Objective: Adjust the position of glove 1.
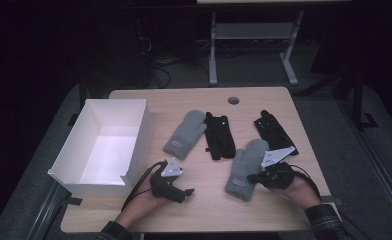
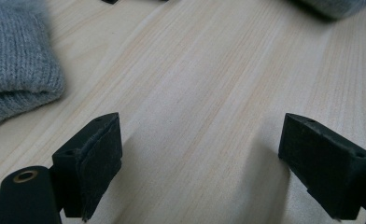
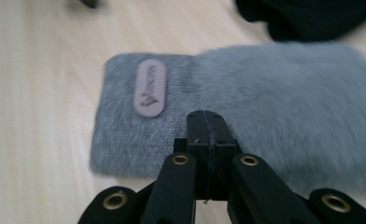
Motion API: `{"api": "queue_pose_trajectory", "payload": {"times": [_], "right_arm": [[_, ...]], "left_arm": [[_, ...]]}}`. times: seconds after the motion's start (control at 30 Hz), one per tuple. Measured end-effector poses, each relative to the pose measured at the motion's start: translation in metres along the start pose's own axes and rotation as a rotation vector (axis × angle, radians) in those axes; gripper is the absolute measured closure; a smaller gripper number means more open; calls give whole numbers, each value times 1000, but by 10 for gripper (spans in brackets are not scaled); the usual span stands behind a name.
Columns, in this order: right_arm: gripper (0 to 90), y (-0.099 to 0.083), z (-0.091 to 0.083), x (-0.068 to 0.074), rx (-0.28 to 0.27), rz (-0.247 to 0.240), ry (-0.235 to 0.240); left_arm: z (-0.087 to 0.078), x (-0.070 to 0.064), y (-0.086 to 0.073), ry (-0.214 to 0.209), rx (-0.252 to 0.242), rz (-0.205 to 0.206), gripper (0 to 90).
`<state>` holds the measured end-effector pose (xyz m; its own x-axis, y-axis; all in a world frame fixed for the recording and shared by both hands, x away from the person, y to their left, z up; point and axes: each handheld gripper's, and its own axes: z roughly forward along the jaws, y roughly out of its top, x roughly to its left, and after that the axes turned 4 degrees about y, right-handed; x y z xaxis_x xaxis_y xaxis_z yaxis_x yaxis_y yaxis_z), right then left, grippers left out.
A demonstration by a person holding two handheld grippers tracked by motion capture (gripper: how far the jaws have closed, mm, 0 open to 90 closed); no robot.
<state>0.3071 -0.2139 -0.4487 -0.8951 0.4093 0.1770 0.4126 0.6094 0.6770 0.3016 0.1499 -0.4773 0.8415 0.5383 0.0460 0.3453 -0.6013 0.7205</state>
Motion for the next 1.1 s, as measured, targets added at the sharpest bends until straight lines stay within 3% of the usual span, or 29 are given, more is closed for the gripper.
{"api": "queue_pose_trajectory", "payload": {"times": [0.2, 0.4, 0.47, 0.63, 0.7, 0.9, 0.97, 1.1], "right_arm": [[900, 14, 18, 14, 5, -47, 71], [900, 26, 33, 28, 22, -106, 113], [900, 31, 40, 35, 25, -125, 149], [900, 36, 46, 45, 27, -168, 169], [900, 37, 44, 46, 20, -159, 168], [900, 24, 15, 27, -44, -80, 79], [900, 19, 8, 18, -45, -55, 45], [900, 14, 9, 8, -33, -30, 20]], "left_arm": [[0, 0, 0, 0, -3, -2, 128], [0, 0, 0, 0, -2, -2, 128], [0, 0, 0, 0, -2, -3, 128], [0, 0, 0, 0, -1, 0, 128], [0, 0, 0, 0, 0, 2, 128], [0, 1, 0, -9, 1, 7, 128], [0, 1, 0, -10, -3, 6, 128], [-1, 2, 0, -10, 1, 8, 128]]}}
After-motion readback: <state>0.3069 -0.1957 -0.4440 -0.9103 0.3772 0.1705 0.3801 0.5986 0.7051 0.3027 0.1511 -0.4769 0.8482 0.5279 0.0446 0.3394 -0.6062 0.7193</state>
